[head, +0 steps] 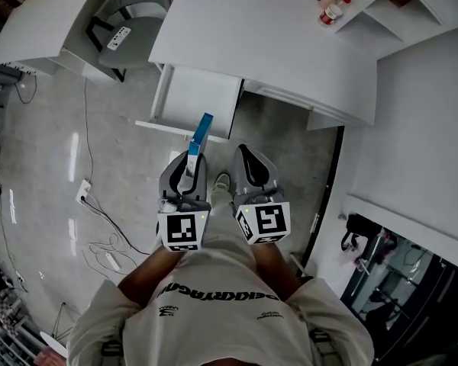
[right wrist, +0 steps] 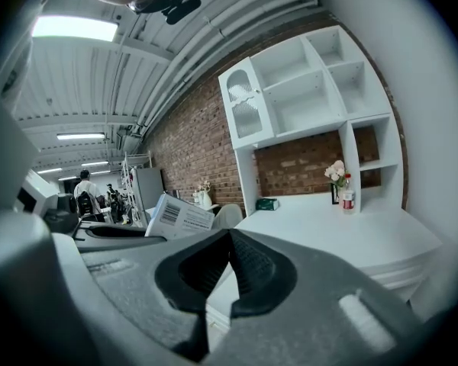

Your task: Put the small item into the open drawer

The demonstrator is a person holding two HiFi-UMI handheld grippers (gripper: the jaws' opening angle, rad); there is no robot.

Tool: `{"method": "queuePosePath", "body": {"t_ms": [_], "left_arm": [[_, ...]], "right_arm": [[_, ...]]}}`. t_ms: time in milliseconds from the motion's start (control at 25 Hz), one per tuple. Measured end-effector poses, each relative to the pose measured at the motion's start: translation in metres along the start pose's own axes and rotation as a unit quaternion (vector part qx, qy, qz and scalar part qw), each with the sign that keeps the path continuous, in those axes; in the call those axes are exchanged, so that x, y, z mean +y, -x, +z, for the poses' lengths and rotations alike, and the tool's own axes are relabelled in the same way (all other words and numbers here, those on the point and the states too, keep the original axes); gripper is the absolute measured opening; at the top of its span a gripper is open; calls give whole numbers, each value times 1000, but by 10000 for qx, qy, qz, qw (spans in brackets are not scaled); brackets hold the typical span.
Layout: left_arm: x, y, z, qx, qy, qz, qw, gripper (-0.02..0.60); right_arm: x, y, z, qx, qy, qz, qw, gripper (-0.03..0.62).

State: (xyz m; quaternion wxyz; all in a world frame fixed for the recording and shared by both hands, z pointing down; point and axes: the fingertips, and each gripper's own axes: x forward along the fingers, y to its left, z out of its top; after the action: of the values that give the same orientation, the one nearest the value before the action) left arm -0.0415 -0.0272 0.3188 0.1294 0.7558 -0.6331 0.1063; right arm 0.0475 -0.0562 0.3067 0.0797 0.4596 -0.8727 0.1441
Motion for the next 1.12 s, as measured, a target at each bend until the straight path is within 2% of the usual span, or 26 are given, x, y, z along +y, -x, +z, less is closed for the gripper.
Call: {"method": "queuePosePath", "body": {"t_ms": [440, 880, 1120], "left_arm": [[34, -90, -35, 525, -155, -568, 9969, 86], [54, -168, -100, 1343, -151, -717, 9882, 86], [60, -210, -139, 1767, -218, -660, 9818, 86]], "right_arm": [[-25, -68, -38, 516, -139, -522, 9972, -2], [-50, -117, -92, 845, -372, -804, 9925, -2], [-65, -132, -122, 1058, -488, -952, 9886, -2]]}}
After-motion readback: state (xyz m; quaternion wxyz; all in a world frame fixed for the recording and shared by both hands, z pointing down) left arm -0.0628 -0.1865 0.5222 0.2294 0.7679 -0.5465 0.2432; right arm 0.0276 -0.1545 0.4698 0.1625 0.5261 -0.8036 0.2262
